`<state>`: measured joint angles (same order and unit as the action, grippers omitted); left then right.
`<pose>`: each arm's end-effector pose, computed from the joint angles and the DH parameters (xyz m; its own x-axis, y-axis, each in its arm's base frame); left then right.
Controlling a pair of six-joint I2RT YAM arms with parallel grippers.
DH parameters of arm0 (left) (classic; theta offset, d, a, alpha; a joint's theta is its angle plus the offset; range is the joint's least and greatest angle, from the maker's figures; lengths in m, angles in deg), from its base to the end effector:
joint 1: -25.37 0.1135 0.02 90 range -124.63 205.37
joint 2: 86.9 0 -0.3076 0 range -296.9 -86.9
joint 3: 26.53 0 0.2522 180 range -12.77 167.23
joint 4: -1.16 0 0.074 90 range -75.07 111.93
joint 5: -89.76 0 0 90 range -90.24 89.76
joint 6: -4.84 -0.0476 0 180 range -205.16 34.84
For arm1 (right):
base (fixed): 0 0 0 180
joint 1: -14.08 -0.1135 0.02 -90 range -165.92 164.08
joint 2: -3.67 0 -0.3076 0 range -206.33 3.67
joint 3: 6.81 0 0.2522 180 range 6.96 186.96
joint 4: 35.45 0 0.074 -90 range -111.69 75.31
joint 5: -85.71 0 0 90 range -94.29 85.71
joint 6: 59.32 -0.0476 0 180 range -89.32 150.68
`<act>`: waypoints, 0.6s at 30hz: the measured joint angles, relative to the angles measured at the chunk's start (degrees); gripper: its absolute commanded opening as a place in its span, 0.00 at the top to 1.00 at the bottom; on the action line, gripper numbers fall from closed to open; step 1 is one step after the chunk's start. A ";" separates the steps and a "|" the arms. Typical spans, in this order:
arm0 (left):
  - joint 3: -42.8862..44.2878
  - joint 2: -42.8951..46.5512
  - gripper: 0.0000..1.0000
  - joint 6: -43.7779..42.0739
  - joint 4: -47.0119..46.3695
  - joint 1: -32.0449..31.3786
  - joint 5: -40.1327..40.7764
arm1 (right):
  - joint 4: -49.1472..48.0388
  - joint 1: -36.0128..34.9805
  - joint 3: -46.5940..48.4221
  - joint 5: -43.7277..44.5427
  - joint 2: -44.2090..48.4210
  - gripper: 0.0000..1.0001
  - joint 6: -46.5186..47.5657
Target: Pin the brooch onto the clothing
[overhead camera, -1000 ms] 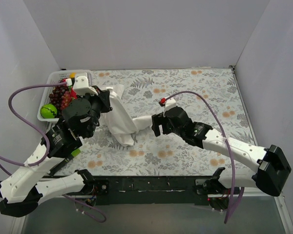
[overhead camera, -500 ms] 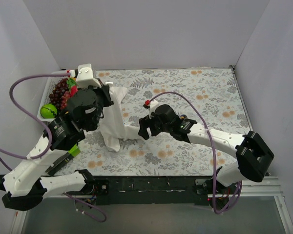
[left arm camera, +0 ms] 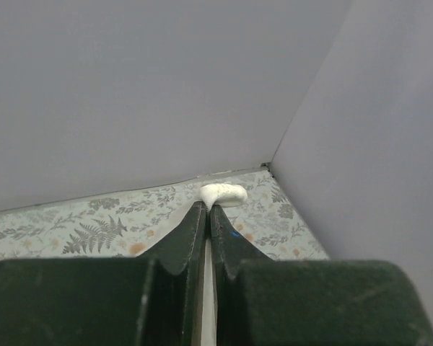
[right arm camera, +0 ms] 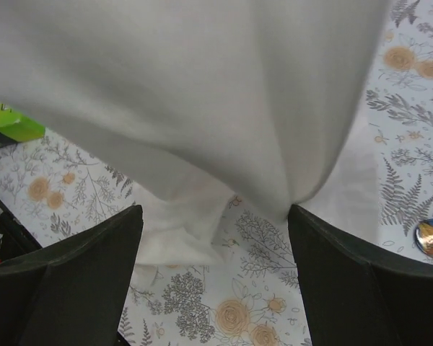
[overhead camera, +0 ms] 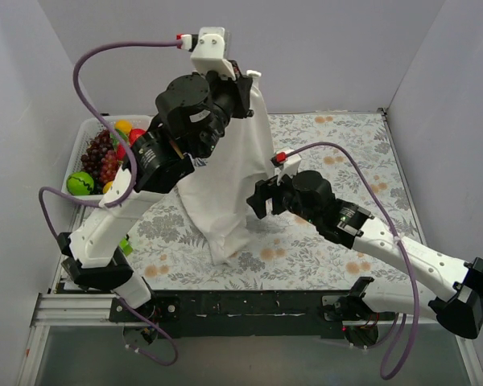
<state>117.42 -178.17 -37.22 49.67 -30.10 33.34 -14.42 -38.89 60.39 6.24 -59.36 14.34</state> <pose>0.1878 -0.2265 0.6299 -0.2498 -0.7282 -0.6383 0.2809 0.5763 -0.7674 0.1561 0.1925 0.3710 -0.3588 -0.0163 -0.9333 -0.6030 0.7673 0.2184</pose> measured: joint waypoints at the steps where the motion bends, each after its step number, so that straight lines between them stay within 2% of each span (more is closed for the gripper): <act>1: -0.15 -0.44 1.00 -0.66 -0.55 -0.72 0.37 | 0.44 0.02 0.00 0.81 0.74 0.11 0.07; 5: -7.15 0.74 1.00 -2.12 -3.32 -1.09 5.60 | 2.58 0.09 -0.04 4.33 1.38 0.10 0.26; 10: -20.39 4.39 1.00 0.61 -3.61 2.69 9.75 | 3.41 0.61 -2.16 6.40 -0.50 0.10 0.74; 18: -45.38 15.76 1.00 12.31 1.49 17.64 8.76 | 3.19 5.38 -5.57 5.27 -2.01 0.10 1.99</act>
<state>72.05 -162.41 -24.91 51.15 -12.46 42.11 -11.23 -33.52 54.81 11.50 -61.37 16.33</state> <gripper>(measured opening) 0.021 0.904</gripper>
